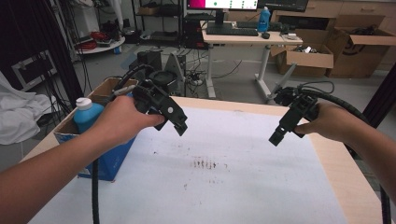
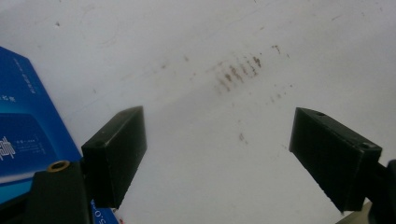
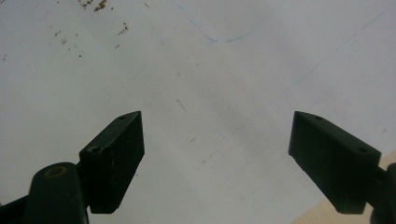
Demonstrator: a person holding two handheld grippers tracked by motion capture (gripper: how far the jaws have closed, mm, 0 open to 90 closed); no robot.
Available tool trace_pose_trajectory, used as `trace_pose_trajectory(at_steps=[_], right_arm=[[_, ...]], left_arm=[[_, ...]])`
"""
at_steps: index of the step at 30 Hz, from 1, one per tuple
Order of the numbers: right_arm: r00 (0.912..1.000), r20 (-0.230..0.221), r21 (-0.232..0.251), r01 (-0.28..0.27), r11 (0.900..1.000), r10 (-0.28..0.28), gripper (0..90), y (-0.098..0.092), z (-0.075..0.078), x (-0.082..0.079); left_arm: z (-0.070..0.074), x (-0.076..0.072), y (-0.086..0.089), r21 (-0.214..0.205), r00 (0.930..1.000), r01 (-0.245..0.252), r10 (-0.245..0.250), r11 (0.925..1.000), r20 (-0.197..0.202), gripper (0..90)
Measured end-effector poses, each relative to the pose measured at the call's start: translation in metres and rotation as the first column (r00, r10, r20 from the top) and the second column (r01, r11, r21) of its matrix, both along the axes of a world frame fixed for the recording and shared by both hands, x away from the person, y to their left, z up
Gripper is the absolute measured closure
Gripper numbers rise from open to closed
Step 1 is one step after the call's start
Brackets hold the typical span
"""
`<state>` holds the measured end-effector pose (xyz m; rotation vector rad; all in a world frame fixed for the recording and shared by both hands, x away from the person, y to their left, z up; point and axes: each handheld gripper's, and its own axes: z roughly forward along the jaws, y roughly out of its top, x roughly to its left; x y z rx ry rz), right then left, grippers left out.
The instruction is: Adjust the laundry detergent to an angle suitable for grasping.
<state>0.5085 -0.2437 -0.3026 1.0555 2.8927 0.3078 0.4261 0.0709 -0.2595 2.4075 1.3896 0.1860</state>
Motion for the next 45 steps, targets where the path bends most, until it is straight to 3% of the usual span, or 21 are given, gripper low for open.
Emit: trace_pose_trajectory(at_steps=[10, 20, 45], right_arm=[[0.9999, -0.007, 0.004, -0.015, 0.9999, 0.015, 18.3, 0.004, -0.002, 0.0], [0.9995, -0.007, 0.002, -0.03, 0.9995, 0.03, 18.3, 0.005, -0.001, -0.002], [0.9995, -0.011, 0.005, -0.031, 0.9995, 0.031, 18.2, 0.007, -0.002, -0.002]], left_arm=[[-0.016, 0.002, -0.013, 0.012, 0.9991, 0.027, -0.026, 0.9996, -0.032, 19.7], [-0.019, 0.004, -0.021, 0.007, 0.9985, 0.037, -0.037, 0.9993, -0.042, 19.7], [-0.02, 0.006, -0.02, 0.0, 0.9982, 0.039, -0.039, 0.9992, -0.047, 20.0]])
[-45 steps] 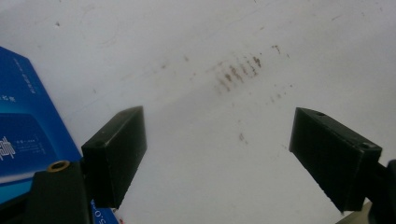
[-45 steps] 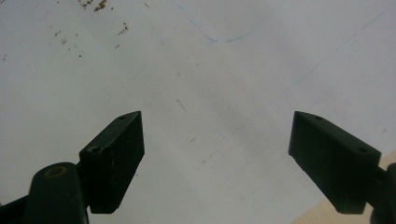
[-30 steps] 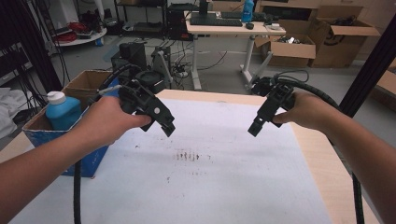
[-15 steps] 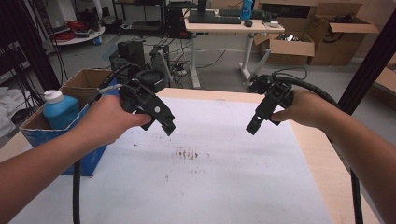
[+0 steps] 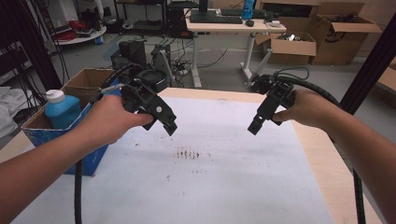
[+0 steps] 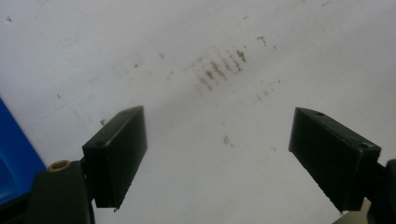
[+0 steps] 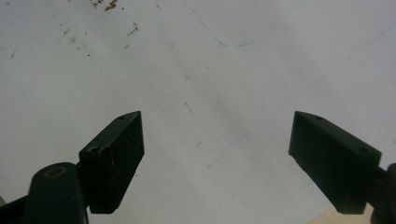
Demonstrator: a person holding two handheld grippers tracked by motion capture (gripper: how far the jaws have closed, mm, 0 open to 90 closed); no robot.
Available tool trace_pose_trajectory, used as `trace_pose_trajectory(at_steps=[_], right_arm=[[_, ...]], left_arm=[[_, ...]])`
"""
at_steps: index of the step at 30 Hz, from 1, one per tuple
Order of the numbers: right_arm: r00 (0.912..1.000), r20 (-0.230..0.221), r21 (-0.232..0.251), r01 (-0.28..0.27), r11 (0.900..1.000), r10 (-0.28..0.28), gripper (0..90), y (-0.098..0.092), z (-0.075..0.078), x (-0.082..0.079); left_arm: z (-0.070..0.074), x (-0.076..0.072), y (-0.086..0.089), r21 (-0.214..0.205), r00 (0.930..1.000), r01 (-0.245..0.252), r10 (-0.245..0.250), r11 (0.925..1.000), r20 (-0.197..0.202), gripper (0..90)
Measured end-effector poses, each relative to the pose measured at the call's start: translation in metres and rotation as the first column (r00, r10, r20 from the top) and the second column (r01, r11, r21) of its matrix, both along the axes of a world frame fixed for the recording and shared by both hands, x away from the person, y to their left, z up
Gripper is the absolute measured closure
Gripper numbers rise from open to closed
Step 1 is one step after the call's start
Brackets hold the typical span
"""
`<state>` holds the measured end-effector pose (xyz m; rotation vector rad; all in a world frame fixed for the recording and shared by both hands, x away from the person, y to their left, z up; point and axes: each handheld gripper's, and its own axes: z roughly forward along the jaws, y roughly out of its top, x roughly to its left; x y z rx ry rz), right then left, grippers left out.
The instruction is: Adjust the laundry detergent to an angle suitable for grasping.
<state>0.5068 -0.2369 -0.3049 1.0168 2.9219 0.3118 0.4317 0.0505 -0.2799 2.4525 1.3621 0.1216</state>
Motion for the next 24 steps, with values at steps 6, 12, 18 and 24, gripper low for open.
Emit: trace_pose_trajectory(at_steps=[6, 12, 18, 24], right_arm=[[1.0, 0.0, 0.0, -0.002, 1.0, 0.002, 18.2, -0.0011, 0.0, 0.0006], [1.0, 0.0, -0.001, -0.006, 1.0, 0.006, 18.2, -0.0012, -0.0003, 0.001], [1.0, 0.0, 0.001, -0.004, 1.0, 0.004, 18.2, -0.001, 0.0002, 0.0007], [1.0, 0.003, 0.004, -0.006, 1.0, 0.006, 18.2, -0.0017, 0.0008, 0.0004]], left_arm=[[-0.0001, 0.0007, 0.0007, -0.007, 1.0, 0.0, 0.0, 1.0, -0.001, 20.0], [-0.0004, 0.0011, 0.0011, -0.005, 1.0, -0.001, 0.001, 1.0, -0.002, 20.0], [-0.0005, 0.0014, 0.0007, -0.004, 1.0, -0.001, 0.001, 1.0, -0.003, 20.1], [0.0002, 0.001, 0.0014, -0.004, 1.0, -0.004, 0.004, 1.0, -0.002, 20.1]])
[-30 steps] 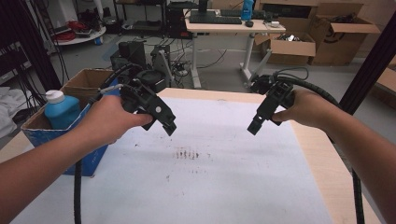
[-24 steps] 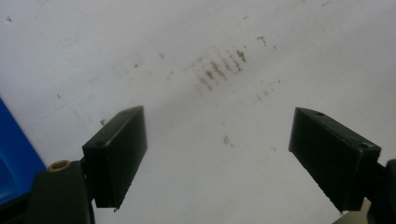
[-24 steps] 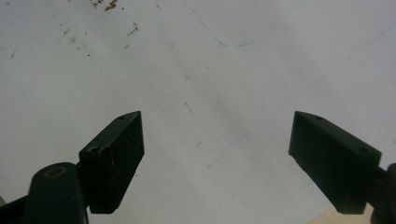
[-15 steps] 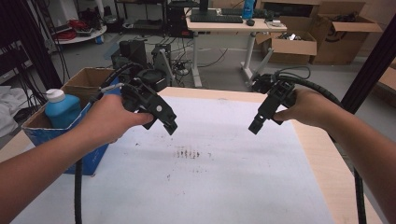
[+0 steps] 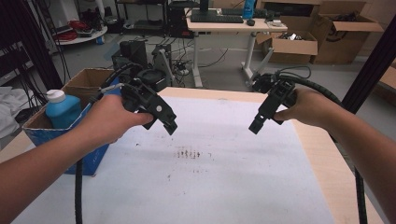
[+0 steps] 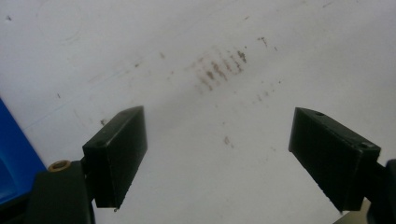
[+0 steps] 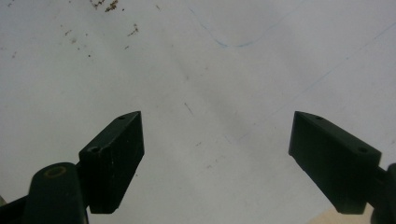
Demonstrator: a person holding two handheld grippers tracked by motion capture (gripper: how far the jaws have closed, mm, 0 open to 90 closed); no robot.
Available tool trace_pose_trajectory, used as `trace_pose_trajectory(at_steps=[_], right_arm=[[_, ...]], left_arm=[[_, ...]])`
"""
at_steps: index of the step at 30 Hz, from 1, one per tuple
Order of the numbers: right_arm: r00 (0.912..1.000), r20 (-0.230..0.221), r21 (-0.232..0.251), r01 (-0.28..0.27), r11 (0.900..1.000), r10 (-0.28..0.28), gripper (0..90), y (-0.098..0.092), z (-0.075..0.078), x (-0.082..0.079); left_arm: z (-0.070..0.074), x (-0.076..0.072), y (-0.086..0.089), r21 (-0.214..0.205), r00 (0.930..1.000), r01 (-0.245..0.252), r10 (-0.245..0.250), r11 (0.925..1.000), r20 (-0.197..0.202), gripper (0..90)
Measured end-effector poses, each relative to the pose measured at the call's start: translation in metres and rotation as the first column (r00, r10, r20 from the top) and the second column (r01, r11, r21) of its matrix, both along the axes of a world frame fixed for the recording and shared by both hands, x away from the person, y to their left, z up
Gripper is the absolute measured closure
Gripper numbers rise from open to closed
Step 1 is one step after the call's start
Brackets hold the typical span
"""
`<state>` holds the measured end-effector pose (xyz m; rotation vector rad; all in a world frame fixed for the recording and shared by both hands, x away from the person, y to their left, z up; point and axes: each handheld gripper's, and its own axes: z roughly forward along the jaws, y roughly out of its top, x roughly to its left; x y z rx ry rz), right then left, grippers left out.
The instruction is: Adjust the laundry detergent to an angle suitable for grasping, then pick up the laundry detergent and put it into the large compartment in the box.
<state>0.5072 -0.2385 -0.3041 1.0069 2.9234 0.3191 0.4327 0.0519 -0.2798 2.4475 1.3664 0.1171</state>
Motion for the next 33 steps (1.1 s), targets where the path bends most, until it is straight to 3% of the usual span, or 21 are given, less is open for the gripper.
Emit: trace_pose_trajectory(at_steps=[33], right_arm=[[1.0, -0.002, 0.013, 0.008, 0.9999, -0.008, 18.3, -0.0014, 0.0037, -0.0019]], left_arm=[[0.0022, -0.0052, -0.0003, -0.012, 1.0, -0.003, 0.003, 0.9999, -0.002, 20.3]])
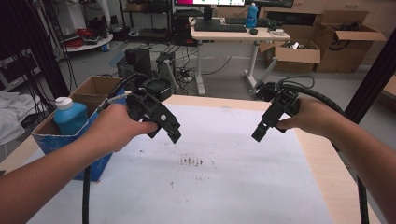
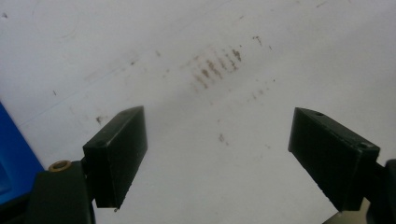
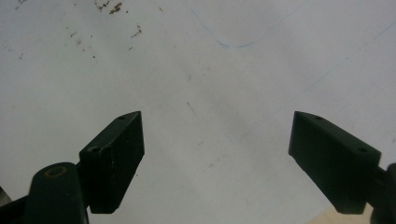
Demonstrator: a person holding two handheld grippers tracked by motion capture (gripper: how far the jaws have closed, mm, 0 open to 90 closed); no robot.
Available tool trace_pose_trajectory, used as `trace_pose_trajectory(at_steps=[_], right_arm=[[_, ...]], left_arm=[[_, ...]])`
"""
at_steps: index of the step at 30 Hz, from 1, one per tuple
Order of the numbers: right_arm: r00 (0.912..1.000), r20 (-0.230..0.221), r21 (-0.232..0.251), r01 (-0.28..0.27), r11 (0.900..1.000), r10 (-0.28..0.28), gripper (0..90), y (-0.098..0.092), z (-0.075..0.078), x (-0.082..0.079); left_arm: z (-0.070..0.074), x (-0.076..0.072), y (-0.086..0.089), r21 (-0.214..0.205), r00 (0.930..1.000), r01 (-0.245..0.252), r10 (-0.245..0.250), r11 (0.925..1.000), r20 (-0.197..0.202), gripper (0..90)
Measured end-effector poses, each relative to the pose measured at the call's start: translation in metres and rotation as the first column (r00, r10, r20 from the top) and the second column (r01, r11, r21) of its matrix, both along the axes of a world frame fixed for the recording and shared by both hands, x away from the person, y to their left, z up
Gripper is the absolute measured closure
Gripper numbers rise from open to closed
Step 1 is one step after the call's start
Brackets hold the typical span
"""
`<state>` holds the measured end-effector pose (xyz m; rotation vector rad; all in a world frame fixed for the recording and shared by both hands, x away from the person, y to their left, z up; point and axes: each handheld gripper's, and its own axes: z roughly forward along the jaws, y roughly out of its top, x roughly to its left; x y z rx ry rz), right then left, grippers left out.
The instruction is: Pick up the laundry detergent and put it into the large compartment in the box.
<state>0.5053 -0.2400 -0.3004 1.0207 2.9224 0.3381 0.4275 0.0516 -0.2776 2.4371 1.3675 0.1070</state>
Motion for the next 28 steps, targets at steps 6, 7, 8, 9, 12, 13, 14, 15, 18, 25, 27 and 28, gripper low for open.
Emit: trace_pose_trajectory(at_steps=[6, 7, 8, 9, 12, 13, 14, 15, 18, 25, 27, 28], right_arm=[[1.0, -0.005, -0.003, 0.001, 1.0, -0.001, 18.4, 0.001, -0.001, 0.001], [1.0, -0.005, -0.005, 0.001, 1.0, -0.001, 18.3, 0.001, -0.002, 0.001], [1.0, -0.004, -0.005, -0.003, 1.0, 0.003, 18.3, 0.001, -0.002, 0.001], [1.0, -0.005, -0.006, -0.006, 1.0, 0.006, 18.3, 0.001, -0.002, 0.0], [0.9999, -0.003, -0.009, -0.011, 0.9999, 0.011, 18.3, 0.001, -0.002, -0.001], [0.9999, -0.006, -0.013, -0.015, 0.9998, 0.015, 18.3, 0.001, -0.002, -0.002], [0.9999, -0.007, -0.012, -0.013, 0.9998, 0.013, 18.3, 0.001, -0.001, -0.003], [0.9998, -0.003, -0.01, -0.019, 0.9998, 0.019, 18.3, 0.001, -0.001, -0.003], [0.9998, -0.002, -0.009, -0.021, 0.9997, 0.021, 18.3, 0.002, 0.0, -0.005], [0.9998, 0.001, -0.011, -0.02, 0.9997, 0.02, 18.2, 0.0, 0.0, -0.006], [0.9998, 0.002, -0.012, -0.022, 0.9997, 0.022, 18.2, 0.0, 0.001, -0.006], [0.9998, 0.001, -0.011, -0.019, 0.9998, 0.019, 18.2, 0.0, 0.0, -0.006]], left_arm=[[-0.001, 0.001, 0.001, -0.001, 1.0, 0.004, -0.004, 1.0, -0.008, 20.4], [-0.001, 0.001, 0.0, -0.007, 0.9999, 0.011, -0.011, 0.9999, -0.01, 20.4], [-0.001, 0.0, 0.0, -0.013, 0.9998, 0.016, -0.016, 0.9998, -0.008, 20.6], [-0.001, 0.0, -0.001, -0.014, 0.9995, 0.03, -0.03, 0.9994, -0.009, 20.7], [-0.001, -0.002, -0.004, -0.02, 0.9991, 0.041, -0.041, 0.999, -0.007, 20.8], [-0.002, -0.002, -0.006, -0.022, 0.9988, 0.047, -0.047, 0.9987, -0.012, 20.8], [-0.003, -0.004, -0.009, -0.02, 0.9984, 0.055, -0.055, 0.9983, -0.017, 20.9], [-0.004, -0.004, -0.01, -0.019, 0.998, 0.06, -0.061, 0.998, -0.019, 20.9], [-0.005, -0.006, -0.013, -0.014, 0.9976, 0.064, -0.065, 0.9978, -0.023, 20.9], [-0.005, -0.006, -0.014, -0.012, 0.9979, 0.06, -0.061, 0.9981, -0.023, 20.9], [-0.005, -0.006, -0.013, -0.012, 0.998, 0.059, -0.059, 0.9982, -0.024, 20.8], [-0.005, -0.006, -0.013, -0.012, 0.998, 0.059, -0.059, 0.9982, -0.024, 20.8]])
